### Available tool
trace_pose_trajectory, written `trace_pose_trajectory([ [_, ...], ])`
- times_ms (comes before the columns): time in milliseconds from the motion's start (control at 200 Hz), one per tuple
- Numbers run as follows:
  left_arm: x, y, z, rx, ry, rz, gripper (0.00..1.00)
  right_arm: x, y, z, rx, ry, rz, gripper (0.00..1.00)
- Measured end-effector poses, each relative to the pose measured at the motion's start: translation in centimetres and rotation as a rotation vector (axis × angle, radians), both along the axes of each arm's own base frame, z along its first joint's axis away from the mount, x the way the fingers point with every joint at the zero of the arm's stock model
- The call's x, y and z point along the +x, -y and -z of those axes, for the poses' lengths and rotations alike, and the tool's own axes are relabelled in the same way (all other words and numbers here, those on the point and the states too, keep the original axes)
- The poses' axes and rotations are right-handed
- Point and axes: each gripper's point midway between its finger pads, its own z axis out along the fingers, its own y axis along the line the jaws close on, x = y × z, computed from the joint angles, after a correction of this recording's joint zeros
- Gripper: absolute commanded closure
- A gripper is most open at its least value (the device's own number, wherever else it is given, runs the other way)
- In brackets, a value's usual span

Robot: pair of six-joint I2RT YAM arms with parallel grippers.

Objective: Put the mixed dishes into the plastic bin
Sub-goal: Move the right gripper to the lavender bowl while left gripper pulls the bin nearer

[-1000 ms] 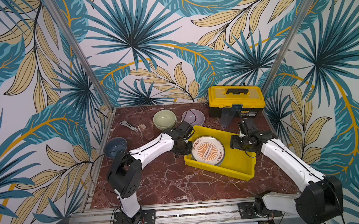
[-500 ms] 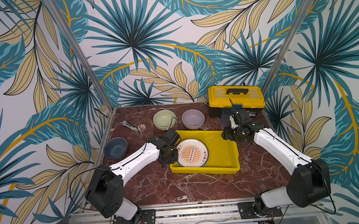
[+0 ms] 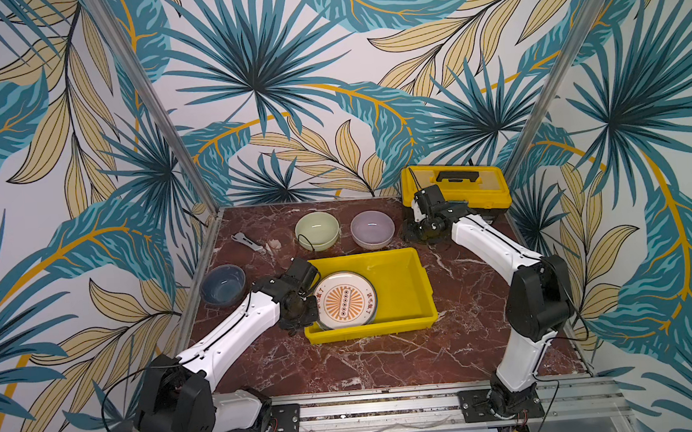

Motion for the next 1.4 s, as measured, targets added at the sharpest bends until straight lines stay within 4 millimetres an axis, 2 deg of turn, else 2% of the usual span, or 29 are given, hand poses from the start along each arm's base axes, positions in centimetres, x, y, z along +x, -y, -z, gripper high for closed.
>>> trace_pose_trajectory([
  [90,0.1,-0.2,-0.5,-0.009,0.017,-0.008,0.6,1.8,-0.6,1.1,0.004,0.002,0.004,0.49],
  [245,0.0,-0.1,-0.6,-0.013,0.021,0.019,0.53,5.1,-1.5,2.7,0.007,0.012,0.009,0.49],
  [351,0.0,0.0,-0.8,-0.019,0.028,0.025,0.52,6.8,-2.0,3.2,0.008,0.027,0.014,0.5],
  [446,0.0,0.0,-1.5,-0.028,0.053,0.035,0.45,8.3,-2.2,3.2,0.003,0.046,0.021,0.51],
  [536,0.4,0.1,-2.6,-0.043,0.093,0.045,0.35,9.3,-2.3,3.4,-0.007,0.057,0.026,0.53],
  [676,1.6,0.3,-5.3,-0.05,0.186,0.063,0.24,9.8,-2.2,4.6,-0.023,0.042,0.034,0.55],
  [866,3.7,0.2,-8.6,-0.031,0.3,0.071,0.23,9.4,-2.2,7.0,-0.045,-0.008,0.032,0.58],
  [1167,4.6,0.2,-8.3,-0.002,0.304,0.082,0.23,9.1,-2.2,7.4,-0.073,-0.025,0.037,0.69],
  [1397,4.7,0.2,-8.4,0.002,0.314,0.085,0.23,8.9,-2.4,9.2,-0.085,-0.055,0.032,0.73],
])
